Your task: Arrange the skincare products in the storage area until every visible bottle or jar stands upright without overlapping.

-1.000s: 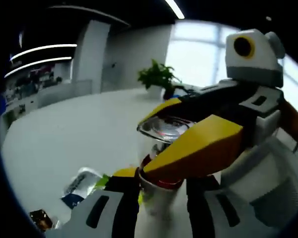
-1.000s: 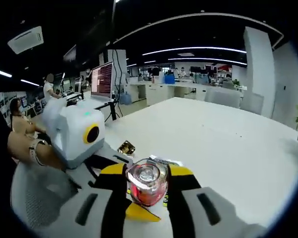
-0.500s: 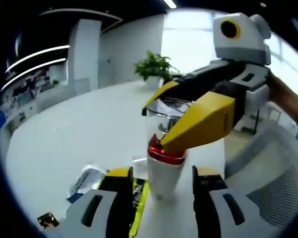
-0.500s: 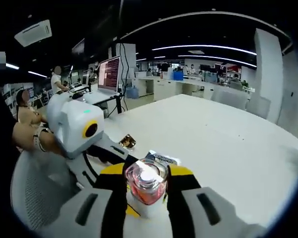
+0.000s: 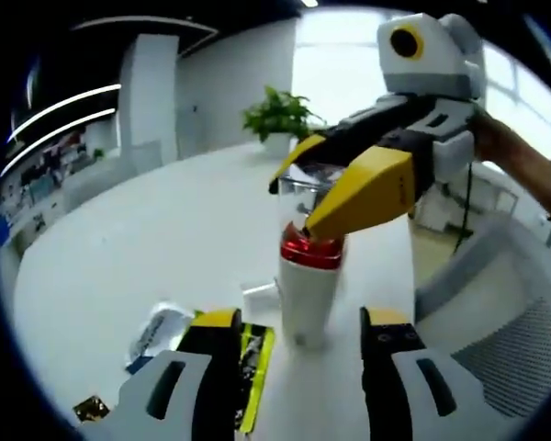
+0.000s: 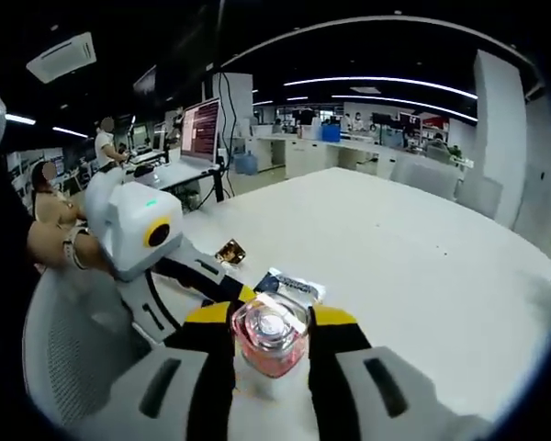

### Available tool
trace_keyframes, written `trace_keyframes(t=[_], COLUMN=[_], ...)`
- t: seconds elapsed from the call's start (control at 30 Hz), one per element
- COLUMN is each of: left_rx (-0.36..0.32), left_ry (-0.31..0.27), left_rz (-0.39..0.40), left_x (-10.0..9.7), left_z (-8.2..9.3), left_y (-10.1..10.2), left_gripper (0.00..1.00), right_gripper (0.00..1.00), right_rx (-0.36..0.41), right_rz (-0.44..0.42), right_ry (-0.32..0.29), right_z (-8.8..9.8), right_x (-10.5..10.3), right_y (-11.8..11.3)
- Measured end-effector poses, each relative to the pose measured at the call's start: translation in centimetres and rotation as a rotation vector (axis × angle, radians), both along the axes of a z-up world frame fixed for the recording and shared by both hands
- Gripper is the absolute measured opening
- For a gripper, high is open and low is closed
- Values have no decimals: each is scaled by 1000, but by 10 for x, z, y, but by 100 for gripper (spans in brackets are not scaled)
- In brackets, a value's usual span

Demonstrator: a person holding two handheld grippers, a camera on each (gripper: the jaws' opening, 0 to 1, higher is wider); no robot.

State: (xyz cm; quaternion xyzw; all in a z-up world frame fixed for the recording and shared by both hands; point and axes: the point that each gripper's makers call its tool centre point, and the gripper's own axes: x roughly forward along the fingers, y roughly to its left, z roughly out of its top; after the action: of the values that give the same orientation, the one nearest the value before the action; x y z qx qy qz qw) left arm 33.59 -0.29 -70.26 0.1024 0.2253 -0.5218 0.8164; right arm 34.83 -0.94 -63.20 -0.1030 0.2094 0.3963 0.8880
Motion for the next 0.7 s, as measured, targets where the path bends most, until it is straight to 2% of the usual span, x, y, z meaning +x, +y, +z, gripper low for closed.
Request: trace_keyframes(t=[0.4,0.7], left_rx=[2,7], left_ry=[0,7], left_rz=[-4,5], left_x=[0,0], left_z=[0,-2], left_y=[0,0], left_gripper=[46,48], right_gripper=[30,32], right_rx=[-8,20], right_rz=[38,15], right_ry=[23,27], right_z=[-2,-3], right_x=[4,7], right_y=[-19,-20])
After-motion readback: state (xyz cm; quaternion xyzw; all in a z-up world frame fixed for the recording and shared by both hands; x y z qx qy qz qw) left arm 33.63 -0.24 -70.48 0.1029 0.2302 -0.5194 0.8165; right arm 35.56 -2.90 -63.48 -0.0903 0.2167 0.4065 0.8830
